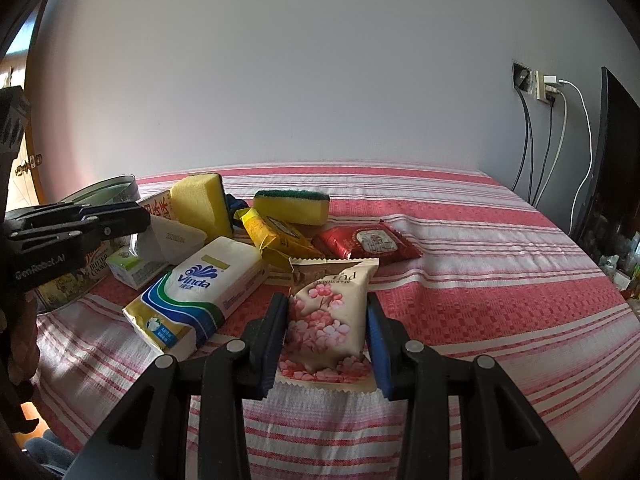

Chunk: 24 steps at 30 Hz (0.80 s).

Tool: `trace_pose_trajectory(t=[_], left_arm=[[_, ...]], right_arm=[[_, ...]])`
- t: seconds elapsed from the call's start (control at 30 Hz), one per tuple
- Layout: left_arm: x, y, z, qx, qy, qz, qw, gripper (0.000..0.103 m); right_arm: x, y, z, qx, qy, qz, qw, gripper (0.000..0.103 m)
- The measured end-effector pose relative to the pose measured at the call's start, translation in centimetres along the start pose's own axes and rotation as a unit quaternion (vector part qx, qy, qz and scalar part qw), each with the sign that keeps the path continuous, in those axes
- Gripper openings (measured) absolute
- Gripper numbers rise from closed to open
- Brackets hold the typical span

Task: Organize objects
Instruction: 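Grasp the white paper-wrapped bar with the left gripper and lift it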

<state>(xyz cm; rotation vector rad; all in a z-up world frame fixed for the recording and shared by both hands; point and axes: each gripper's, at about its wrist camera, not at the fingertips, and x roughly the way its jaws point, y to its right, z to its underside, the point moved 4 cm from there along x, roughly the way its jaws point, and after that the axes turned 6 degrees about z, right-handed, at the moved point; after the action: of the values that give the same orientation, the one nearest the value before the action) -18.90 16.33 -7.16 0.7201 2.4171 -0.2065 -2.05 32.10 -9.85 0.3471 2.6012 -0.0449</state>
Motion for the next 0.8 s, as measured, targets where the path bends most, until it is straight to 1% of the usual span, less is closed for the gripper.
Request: trace_pose_trajectory(t=[0.03,0.07,0.1,0.17,0.3,0.33,0.47,0.6,0.67,0.73,0.8], left_arm=[[0.7,-0.4,0.1,-0.011,-0.017,-0.001,0.9998,0.032],[1.1,-0.9,0.2,-0.023,-0.029,0.001,0.9993,0.037],[1.4,-1.3,0.4,-0.035,-0.036,0.006,0.9987,0.039],[1.7,-1.7,0.5,-0.048,-0.043,0.024,0.9976,0.039],[1.8,-0.9,0.6,-0.030,-0.045,0.020,0.9984,0.039],[1.9,-0.7,0.5,-0.024,-0.044,0.018,0.9986,0.042],[2.3,0.2,0.0,0.005,-0.037,0.002,0.9993,0.042],[2.6,0.5,-0.3,0.017,-0.040,0.003,0.9990,0.042],[2.9,0.6,-0.2,0.020,-0.050,0.002,0.9986,0.042],[3.7,0.6,-0.2,0.020,-0.070,-0.003,0.9973,0.042],[4.1,0.5,-0.4,0.021,-0.073,-0.003,0.9971,0.042]], right_arm=[[0.0,0.0,0.0,0.000,0.000,-0.001,1.000,0.041],[0.0,0.0,0.0,0.000,0.000,-0.001,1.000,0.041],[0.0,0.0,-0.1,0.000,0.000,-0.003,1.000,0.041],[0.0,-0.1,-0.1,0.001,-0.001,-0.004,1.000,0.041],[0.2,-0.2,-0.1,0.000,-0.004,-0.003,1.000,0.041],[0.2,-0.2,-0.1,0.000,-0.005,-0.003,1.000,0.041],[0.2,-0.3,-0.1,0.001,-0.005,-0.003,1.000,0.041],[0.2,-0.3,-0.1,0.002,-0.006,-0.004,1.000,0.041],[0.2,-0.4,-0.1,0.004,-0.006,-0.004,1.000,0.041],[0.2,-0.4,-0.1,0.004,-0.006,-0.004,1.000,0.041],[0.2,-0.4,-0.1,0.005,-0.006,-0.004,1.000,0.041]])
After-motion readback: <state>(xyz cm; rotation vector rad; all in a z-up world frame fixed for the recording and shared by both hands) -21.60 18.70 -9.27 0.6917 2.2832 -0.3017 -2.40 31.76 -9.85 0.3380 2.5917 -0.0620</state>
